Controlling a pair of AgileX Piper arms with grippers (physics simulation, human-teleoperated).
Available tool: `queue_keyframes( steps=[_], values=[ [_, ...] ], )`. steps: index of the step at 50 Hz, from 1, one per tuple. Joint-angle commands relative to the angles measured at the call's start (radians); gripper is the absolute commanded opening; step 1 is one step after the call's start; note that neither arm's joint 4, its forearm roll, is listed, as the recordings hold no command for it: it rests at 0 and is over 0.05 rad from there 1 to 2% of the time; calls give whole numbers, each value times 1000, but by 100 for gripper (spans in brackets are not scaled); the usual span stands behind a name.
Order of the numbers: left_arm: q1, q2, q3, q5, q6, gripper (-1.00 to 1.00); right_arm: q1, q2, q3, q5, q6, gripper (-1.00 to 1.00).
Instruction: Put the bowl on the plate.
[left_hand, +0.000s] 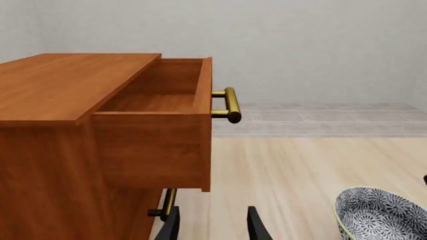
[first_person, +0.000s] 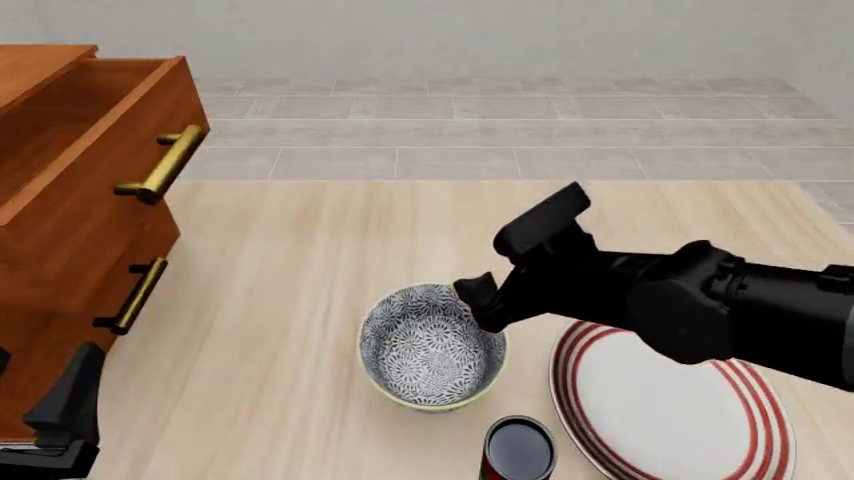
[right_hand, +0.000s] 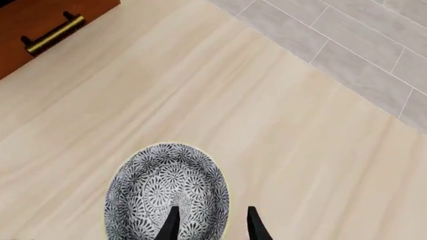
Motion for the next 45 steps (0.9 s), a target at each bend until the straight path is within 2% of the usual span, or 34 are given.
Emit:
queue_keyframes(
  steps=[1, 28, 45],
  values=[
    [0, 0, 0, 0, 0, 100, -11, 43, 8, 1, 3, 100],
    [0, 0, 0, 0, 0, 100, -26, 177, 4, -19, 65, 100],
    [0, 0, 0, 0, 0, 100, -35, 231, 12, -49, 77, 100]
  ],
)
